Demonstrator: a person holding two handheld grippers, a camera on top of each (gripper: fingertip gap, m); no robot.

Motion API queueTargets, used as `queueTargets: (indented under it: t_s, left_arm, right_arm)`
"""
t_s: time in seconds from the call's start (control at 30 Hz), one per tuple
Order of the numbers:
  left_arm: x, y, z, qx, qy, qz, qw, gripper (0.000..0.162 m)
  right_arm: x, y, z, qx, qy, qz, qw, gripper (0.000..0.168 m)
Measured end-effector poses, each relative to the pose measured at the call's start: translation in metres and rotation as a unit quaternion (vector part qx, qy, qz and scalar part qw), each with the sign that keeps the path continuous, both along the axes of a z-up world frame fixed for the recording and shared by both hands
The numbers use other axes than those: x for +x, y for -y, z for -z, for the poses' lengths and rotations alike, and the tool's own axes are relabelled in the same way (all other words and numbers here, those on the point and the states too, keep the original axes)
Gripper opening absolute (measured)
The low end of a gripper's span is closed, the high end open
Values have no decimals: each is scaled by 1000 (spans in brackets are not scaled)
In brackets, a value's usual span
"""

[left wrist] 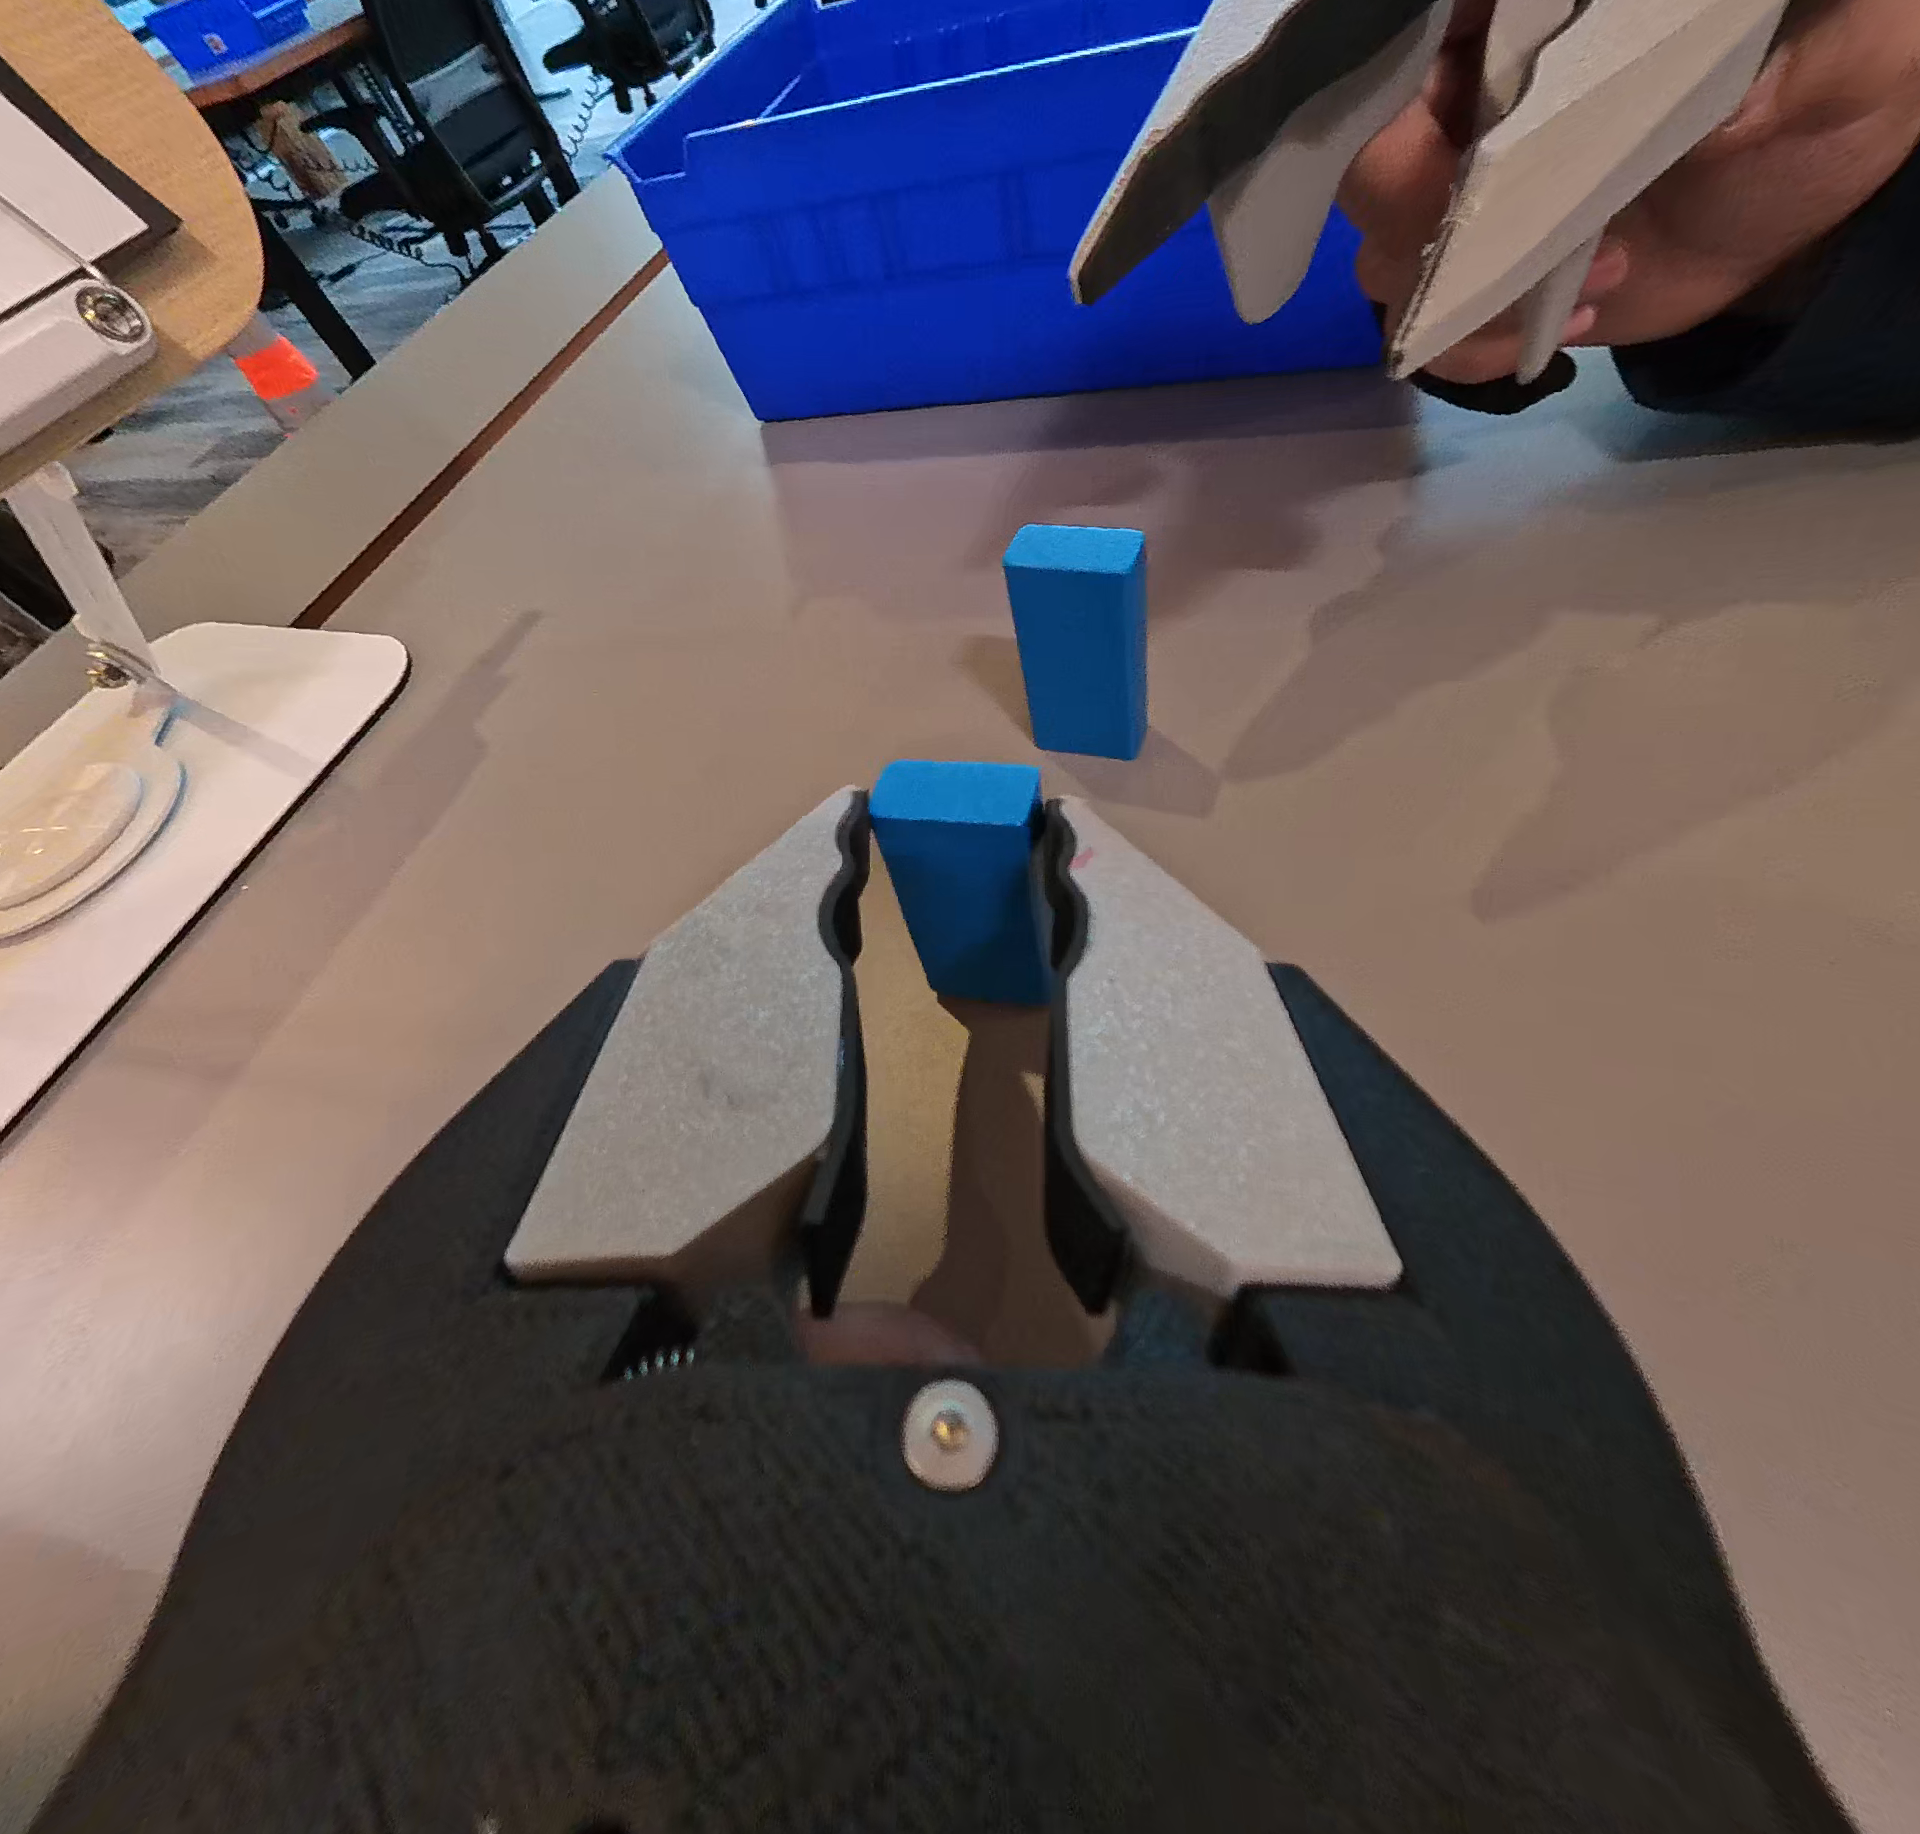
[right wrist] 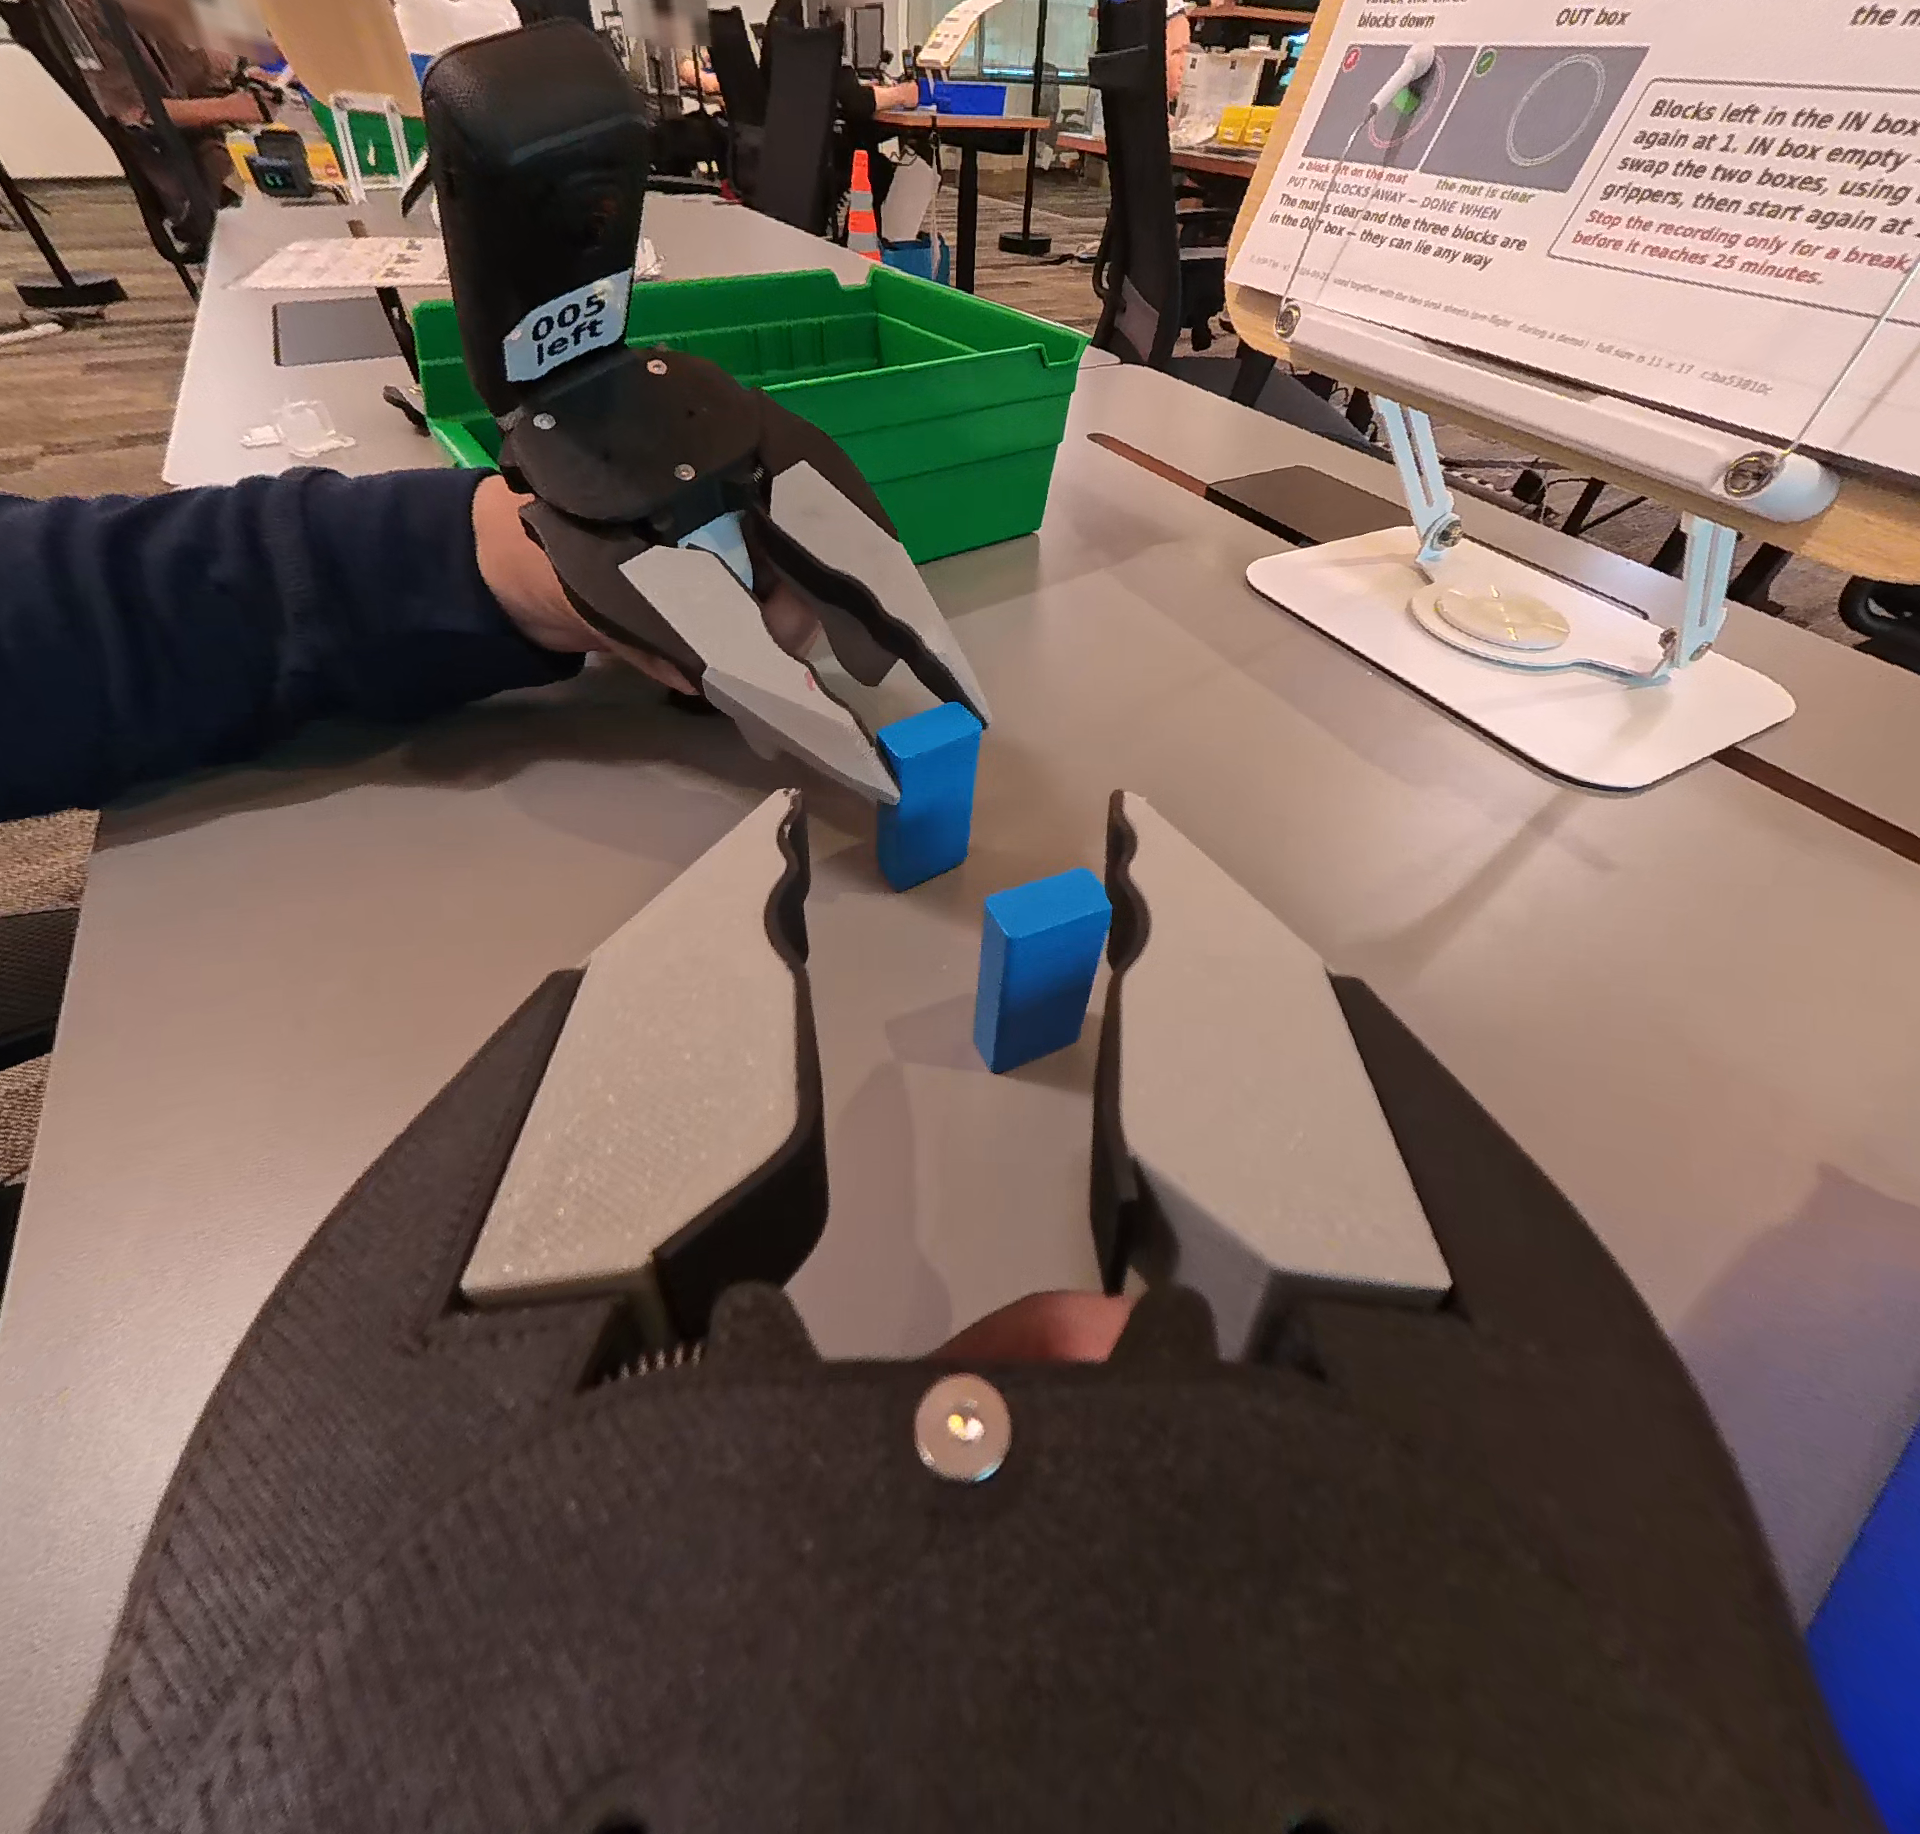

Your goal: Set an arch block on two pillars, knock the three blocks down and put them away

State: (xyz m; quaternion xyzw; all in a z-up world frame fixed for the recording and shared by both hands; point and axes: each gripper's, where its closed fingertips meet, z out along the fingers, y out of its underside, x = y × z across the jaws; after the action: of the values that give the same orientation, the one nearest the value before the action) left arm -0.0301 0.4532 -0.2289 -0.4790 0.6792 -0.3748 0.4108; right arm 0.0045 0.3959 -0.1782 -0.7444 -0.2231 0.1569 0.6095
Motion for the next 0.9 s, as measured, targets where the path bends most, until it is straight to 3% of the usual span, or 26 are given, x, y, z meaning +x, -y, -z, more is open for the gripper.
queueTargets:
  t_s: [0.4,0.9]
  left_arm:
    - [-4,1,-1,-13,0,2,1000,31]
    - [-6,3,-1,-32,-4,-21,999,47]
  right_arm:
    - [-2,1,0,1,3,-3,1000,55]
    - [-2,0,1,-1,4,-3,1000,55]
